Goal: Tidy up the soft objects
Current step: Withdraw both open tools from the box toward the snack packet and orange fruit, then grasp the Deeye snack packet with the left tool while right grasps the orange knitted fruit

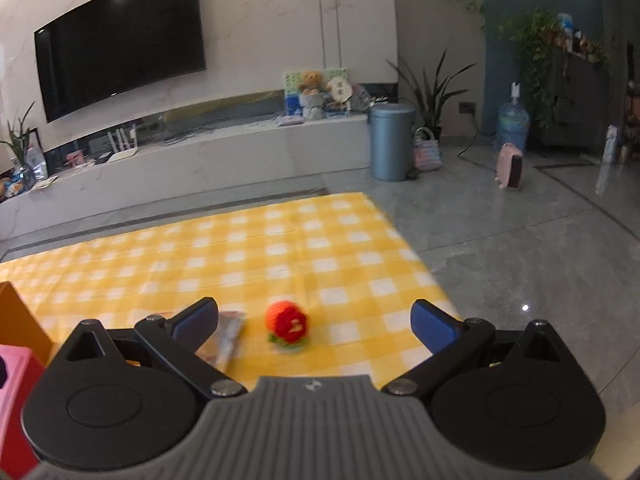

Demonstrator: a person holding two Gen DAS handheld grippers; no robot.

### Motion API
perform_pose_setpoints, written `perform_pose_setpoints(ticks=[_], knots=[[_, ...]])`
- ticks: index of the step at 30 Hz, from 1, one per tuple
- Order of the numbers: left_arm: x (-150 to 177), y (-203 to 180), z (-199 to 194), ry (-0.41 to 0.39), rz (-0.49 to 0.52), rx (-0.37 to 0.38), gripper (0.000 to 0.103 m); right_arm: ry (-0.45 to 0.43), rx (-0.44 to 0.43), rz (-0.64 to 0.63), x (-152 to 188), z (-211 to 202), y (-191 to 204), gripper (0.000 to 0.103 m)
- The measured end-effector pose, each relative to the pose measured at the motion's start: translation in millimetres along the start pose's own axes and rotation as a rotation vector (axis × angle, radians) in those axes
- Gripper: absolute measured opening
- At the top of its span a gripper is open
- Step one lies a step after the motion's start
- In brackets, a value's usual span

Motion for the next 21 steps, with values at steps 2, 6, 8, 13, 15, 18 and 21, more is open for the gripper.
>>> perform_pose_setpoints(ticks=[2,6,8,13,15,18,21], knots=[[-4.7,-5.5,10.0,0.021,0.026,-0.018,0.091,-0.025,-0.003,0.022,-3.2,3.2,-8.0,0.101],[-18.7,-7.1,36.2,0.089,0.029,-0.039,0.091,-0.053,-0.021,0.051,-7.6,11.0,-16.6,0.101],[-25.3,-4.3,50.7,0.121,0.016,-0.055,0.091,-0.043,-0.027,0.035,-5.7,16.5,-16.7,0.101],[-26.0,-6.9,91.1,0.23,0.045,-0.109,0.091,-0.001,-0.02,0.009,1.9,31.2,-13.8,0.101],[-21.7,-12.9,107.6,0.285,0.07,-0.113,0.091,0.028,-0.006,0.022,5.3,38.7,-14.3,0.101],[-17.0,-25.1,130.5,0.325,0.12,-0.104,0.091,0.052,0.003,0.033,9.8,44.8,-13.7,0.101],[-10.8,-38.4,147.3,0.362,0.212,-0.105,0.091,0.059,0.01,0.01,12.0,44.7,-12.7,0.101]])
Point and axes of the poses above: each gripper's, at about its wrist camera, not at the fingertips, and z roughly the way its jaws point, y to its left, x to its underside, the point moved 4 cm from there along z, roughly the way its jaws point, and after that the axes turned 10 degrees about -x, right-handed, at the moved point
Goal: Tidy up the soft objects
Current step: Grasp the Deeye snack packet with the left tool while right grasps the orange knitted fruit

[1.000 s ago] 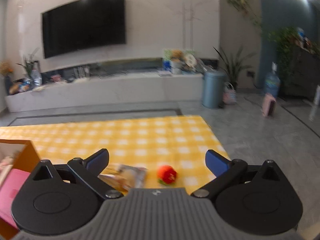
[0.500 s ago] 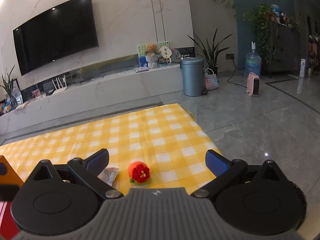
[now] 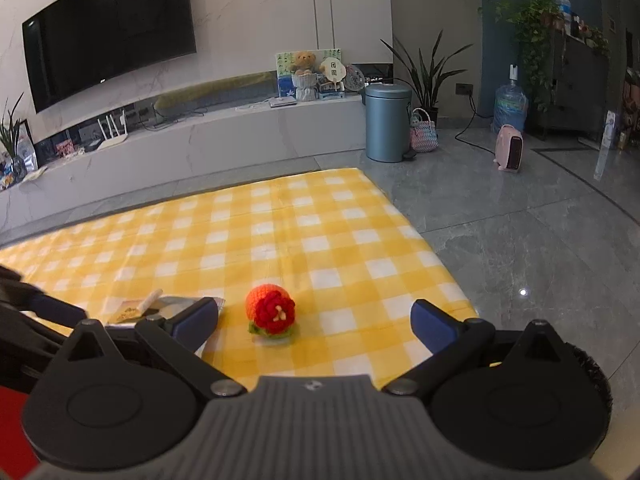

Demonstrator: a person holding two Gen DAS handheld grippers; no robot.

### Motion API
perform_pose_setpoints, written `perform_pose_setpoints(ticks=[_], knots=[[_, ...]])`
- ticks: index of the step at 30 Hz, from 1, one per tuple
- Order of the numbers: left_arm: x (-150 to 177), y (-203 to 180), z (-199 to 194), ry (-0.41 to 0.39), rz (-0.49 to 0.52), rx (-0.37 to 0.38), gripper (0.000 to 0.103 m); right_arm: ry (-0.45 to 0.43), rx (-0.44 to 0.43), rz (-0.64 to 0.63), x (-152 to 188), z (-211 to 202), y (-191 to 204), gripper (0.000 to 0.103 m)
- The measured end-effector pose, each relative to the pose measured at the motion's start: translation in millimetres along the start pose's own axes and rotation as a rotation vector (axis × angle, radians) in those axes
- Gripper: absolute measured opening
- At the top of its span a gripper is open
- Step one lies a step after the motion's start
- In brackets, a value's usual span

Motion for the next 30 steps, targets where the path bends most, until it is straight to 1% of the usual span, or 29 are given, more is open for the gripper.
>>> perform_pose_setpoints(ticks=[3,5,6,9,11,13,15,18,19,21,25,30], knots=[[-3.3,-9.7,7.0,-0.044,0.056,-0.005,0.091,-0.003,0.019,0.0,0.1,-0.5,-2.6,0.101],[-9.2,-13.9,17.2,-0.037,0.088,-0.037,0.091,-0.004,0.019,0.018,-0.2,-0.8,-5.1,0.1],[-11.3,-14.0,22.4,-0.027,0.086,-0.053,0.091,-0.005,0.014,0.024,-0.5,-0.6,-5.6,0.101],[-16.5,-6.7,38.4,0.02,0.018,-0.088,0.093,-0.022,0.006,-0.013,-2.8,-1.1,-2.0,0.101],[-20.1,-0.9,46.5,0.041,-0.043,-0.079,0.095,-0.033,0.012,-0.044,-4.2,-1.0,2.3,0.101],[-24.2,3.4,51.3,0.041,-0.069,-0.079,0.096,-0.037,0.002,-0.041,-4.9,-0.1,2.9,0.101],[-27.7,7.3,55.6,0.053,-0.1,-0.081,0.103,-0.03,-0.001,-0.033,-4.6,1.7,2.1,0.101],[-24.5,15.5,67.4,0.116,-0.183,-0.089,0.103,-0.014,0.011,-0.037,-2.8,5.3,0.8,0.101],[-23.0,18.8,70.7,0.13,-0.217,-0.06,0.103,-0.01,0.016,-0.037,-2.2,6.2,0.3,0.101],[-22.4,25.0,73.6,0.134,-0.276,-0.042,0.103,-0.008,0.023,-0.03,-1.6,6.6,-0.6,0.101],[-21.2,33.5,79.8,0.139,-0.342,0.002,0.103,-0.008,0.021,-0.027,-1.4,5.5,-1.3,0.101],[-20.2,31.3,85.1,0.127,-0.351,0.008,0.103,-0.001,0.013,-0.029,0.0,8.6,0.2,0.101]])
Point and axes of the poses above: each gripper's, at about its wrist camera, not at the fingertips, and z roughly the way its jaws point, y to its left, x to its underside, the point moved 4 cm from there along z, roughly the way its jaws point, and after that the axes turned 10 degrees about -x, right-handed, at the moved point
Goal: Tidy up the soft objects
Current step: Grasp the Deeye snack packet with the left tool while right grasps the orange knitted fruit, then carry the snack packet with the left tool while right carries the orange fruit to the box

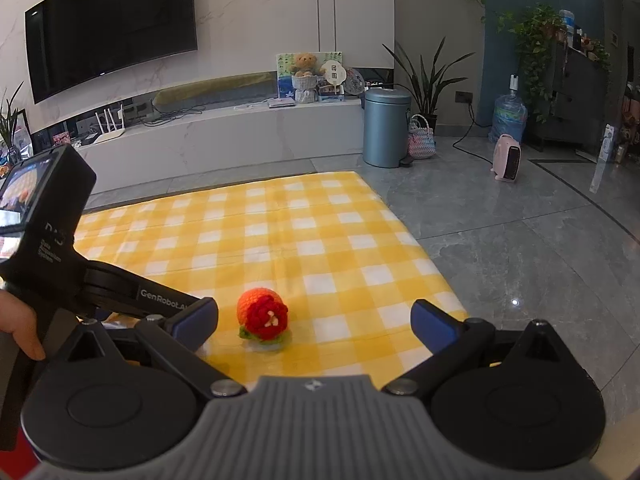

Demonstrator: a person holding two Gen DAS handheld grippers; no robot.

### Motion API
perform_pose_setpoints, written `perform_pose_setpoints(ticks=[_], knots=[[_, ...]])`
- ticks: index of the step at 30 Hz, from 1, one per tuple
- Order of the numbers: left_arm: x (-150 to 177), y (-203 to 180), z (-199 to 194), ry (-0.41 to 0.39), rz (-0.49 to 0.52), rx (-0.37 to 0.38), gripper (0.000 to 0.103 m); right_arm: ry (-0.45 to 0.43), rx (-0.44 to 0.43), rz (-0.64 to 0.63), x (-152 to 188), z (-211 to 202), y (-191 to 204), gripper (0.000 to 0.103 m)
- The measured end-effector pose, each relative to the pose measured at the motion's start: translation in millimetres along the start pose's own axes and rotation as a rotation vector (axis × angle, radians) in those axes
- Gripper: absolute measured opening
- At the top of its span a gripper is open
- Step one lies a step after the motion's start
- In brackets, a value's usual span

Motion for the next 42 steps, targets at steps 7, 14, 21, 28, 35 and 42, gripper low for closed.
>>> perform_pose_setpoints(ticks=[7,14,21,28,35,42], knots=[[-0.4,4.2,1.8,0.006,0.005,0.035,0.103,-0.006,-0.045,0.02,0.2,22.6,2.4,0.101],[0.4,4.3,0.0,0.022,0.044,0.033,0.103,0.049,-0.046,0.134,5.1,52.3,0.5,0.09],[5.7,2.6,-2.3,-0.008,0.07,0.02,0.103,0.079,-0.043,0.163,2.8,78.8,-12.4,0.076],[7.3,1.9,-2.3,-0.019,0.081,0.009,0.103,0.047,-0.057,0.112,1.0,97.5,-3.1,0.073],[7.9,0.9,-2.8,-0.024,0.083,0.003,0.103,0.09,-0.155,0.2,4.0,110.7,-9.7,0.069],[9.7,-2.0,-5.2,-0.022,0.084,-0.022,0.103,0.123,-0.274,0.247,6.3,110.6,-7.5,0.041]])
Point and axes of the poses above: each gripper's, at about its wrist camera, not at the fingertips, and z roughly the way its jaws point, y to its left, x to its underside, the point moved 4 cm from there along z, roughly the way its jaws point, and after that the axes turned 10 degrees about -x, right-handed, at the moved point
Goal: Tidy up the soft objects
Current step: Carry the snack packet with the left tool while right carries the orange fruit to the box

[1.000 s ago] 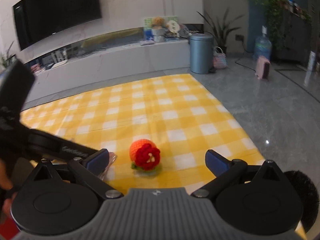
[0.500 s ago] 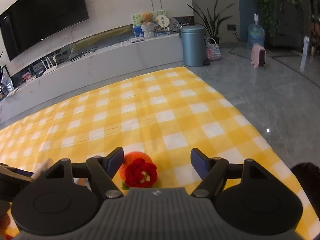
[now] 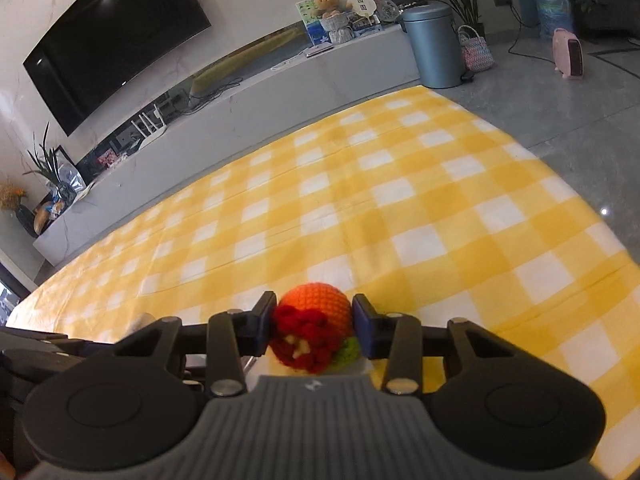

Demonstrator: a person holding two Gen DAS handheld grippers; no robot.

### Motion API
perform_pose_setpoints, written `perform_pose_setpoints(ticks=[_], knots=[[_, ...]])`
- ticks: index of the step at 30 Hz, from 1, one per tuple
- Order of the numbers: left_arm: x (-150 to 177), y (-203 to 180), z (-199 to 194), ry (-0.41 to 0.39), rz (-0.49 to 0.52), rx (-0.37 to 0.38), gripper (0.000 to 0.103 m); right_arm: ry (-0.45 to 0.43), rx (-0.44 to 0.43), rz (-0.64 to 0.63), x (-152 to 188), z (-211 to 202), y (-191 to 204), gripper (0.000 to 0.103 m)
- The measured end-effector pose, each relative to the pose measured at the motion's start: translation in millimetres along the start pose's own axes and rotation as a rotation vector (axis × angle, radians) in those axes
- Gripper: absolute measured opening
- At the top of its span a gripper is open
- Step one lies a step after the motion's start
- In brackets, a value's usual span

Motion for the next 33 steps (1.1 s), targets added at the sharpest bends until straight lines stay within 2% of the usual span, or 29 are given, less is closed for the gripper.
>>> perform_pose_setpoints(ticks=[3,7,12,16,21,25,27,30,33], knots=[[1.6,-4.8,-6.5,-0.018,0.028,0.006,0.103,-0.013,0.015,-0.02,-2.0,-10.3,2.0,0.041],[6.5,-11.6,-26.6,-0.072,0.037,0.031,0.103,-0.136,-0.015,0.004,-15.9,-48.5,6.2,0.041],[14.0,-15.7,-78.4,-0.222,0.064,0.027,0.103,-0.273,-0.04,0.011,-20.8,-102.7,13.9,0.041],[24.4,-1.7,-132.3,-0.339,0.059,0.048,0.103,-0.348,-0.084,-0.043,-20.2,-142.5,39.5,0.041],[56.6,46.2,-192.9,-0.472,0.034,0.032,0.103,-0.425,-0.186,-0.194,-19.9,-182.6,110.8,0.041],[94.6,105.3,-221.5,-0.544,-0.04,-0.029,0.103,-0.434,-0.281,-0.326,-11.7,-195.7,188.6,0.041],[114.1,138.0,-229.1,-0.574,-0.102,-0.061,0.103,-0.407,-0.347,-0.377,-3.2,-194.2,229.4,0.041],[148.4,186.9,-232.5,-0.583,-0.215,-0.118,0.103,-0.354,-0.382,-0.466,14.9,-184.1,288.3,0.041],[175.8,230.2,-222.6,-0.52,-0.313,-0.132,0.103,-0.267,-0.399,-0.524,35.1,-159.4,336.6,0.041]])
Point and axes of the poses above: each gripper's, at about its wrist camera, not at the fingertips, and z roughly the way its jaws point, y to its left, x to its underside, the point moved 4 cm from there along z, roughly the way its jaws point, and after that the axes turned 10 degrees about -x, right-handed, at the moved point
